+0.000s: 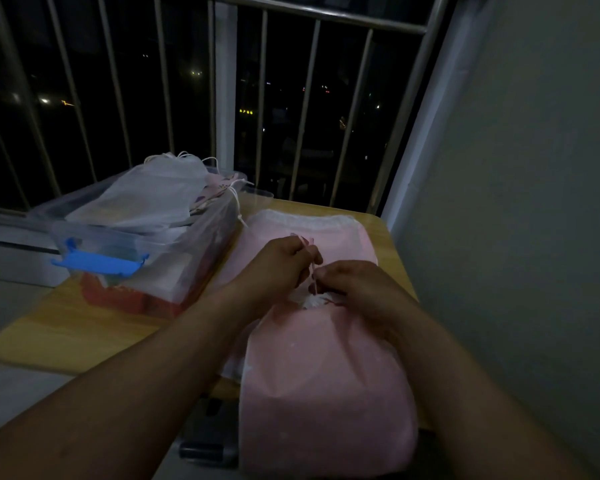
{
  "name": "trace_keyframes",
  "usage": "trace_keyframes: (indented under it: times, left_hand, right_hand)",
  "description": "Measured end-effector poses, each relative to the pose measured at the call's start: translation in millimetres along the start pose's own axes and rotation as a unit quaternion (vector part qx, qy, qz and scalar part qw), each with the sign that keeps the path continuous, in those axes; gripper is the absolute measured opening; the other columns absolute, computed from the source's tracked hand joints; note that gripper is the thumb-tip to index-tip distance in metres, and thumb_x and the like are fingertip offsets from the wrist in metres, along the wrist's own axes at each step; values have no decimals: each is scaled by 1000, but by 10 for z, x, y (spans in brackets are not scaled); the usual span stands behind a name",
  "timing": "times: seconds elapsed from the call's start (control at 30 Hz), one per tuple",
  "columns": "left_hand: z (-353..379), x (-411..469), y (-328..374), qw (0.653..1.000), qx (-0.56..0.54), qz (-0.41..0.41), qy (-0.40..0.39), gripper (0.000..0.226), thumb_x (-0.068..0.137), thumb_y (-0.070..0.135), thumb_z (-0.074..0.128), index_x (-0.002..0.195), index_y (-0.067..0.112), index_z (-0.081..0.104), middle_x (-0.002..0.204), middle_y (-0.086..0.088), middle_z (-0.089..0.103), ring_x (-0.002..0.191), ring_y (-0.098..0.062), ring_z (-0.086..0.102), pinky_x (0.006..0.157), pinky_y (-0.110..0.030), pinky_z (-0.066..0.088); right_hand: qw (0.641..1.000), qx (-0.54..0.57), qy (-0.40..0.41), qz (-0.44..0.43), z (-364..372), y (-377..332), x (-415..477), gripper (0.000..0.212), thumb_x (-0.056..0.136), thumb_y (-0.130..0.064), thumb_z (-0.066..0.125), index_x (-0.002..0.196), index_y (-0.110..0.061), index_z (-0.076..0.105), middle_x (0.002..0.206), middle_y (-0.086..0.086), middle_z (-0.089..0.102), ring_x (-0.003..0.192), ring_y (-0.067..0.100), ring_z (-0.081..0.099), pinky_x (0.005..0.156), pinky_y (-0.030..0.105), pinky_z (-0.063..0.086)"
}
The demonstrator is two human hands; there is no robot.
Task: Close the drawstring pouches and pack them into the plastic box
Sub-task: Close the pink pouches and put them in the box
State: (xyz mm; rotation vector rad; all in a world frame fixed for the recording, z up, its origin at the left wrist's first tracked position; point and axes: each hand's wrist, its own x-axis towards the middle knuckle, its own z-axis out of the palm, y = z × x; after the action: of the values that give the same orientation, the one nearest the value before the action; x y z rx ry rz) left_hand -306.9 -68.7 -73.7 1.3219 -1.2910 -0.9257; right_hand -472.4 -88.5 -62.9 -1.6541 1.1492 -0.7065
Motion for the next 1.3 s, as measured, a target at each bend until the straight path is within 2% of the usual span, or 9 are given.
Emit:
trace_keyframes:
  times: [0.13,0.33,0.47,0.57,0.8,0.9,0.97,1.1,1.3]
  left_hand:
    - [65,-33,2,999,16,27,10,36,108,31,50,95,5,71,57,-2,53,45,-4,46,47,-16,38]
    - [26,1,-93,990,13,32,137,38,110,31,43,91,10,69,61,-1,58,55,-14,51,58,-27,37]
    - [-10,-7,65,987,-86,45,127,38,111,27,42,100,1,67,69,-8,64,56,-15,55,54,-29,46]
    - [-2,26,155,979,-190,28,65,38,111,25,42,112,-8,63,78,-14,69,65,-20,65,61,-27,54]
    - [19,62,98,978,-205,8,26,35,110,28,46,115,0,66,99,-21,75,81,-23,74,73,-29,61]
    - [22,41,131,992,-123,1,-13,35,109,36,46,121,12,69,102,-10,78,86,-22,75,66,-30,60]
    - [33,24,119,999,-23,9,-28,35,108,42,45,125,18,66,101,-5,77,83,-20,74,63,-29,59]
    - [-22,-2,-8,966,248,71,-17,34,107,45,43,118,20,63,107,-2,72,96,-22,67,91,-42,54]
    - [2,-127,-76,903,416,101,-40,25,106,45,46,107,23,58,94,3,67,81,-16,59,64,-33,40]
  right_hand:
    - [1000,20,5,-1,47,50,-18,12,94,-19,72,94,-15,83,92,3,81,94,20,75,90,33,56]
    - [969,239,3,65,83,154,68,15,93,-9,70,85,-4,81,91,15,78,89,28,71,91,36,57]
    - [996,87,4,25,138,67,39,17,89,-16,74,85,-1,81,88,19,77,77,22,66,80,34,52]
    - [1000,10,-11,-6,160,-1,2,14,91,-10,70,89,-6,83,83,1,80,77,13,68,76,30,50]
    - [995,-61,-59,-50,188,-43,-32,19,97,-19,67,95,-9,83,93,-9,80,87,5,71,85,26,53]
    - [995,-58,-55,-55,167,-47,-33,18,94,-16,69,82,-12,82,81,-11,75,70,-4,65,69,16,48]
    - [999,-13,-33,-33,132,-12,-9,20,92,-11,69,77,-13,82,89,-10,77,72,-7,68,72,16,49]
    - [1000,12,23,5,25,28,-11,17,92,-15,70,81,-13,83,81,5,79,69,9,67,64,22,47]
    - [996,49,60,50,20,57,7,26,82,0,68,62,-14,77,86,20,77,79,25,69,88,47,58]
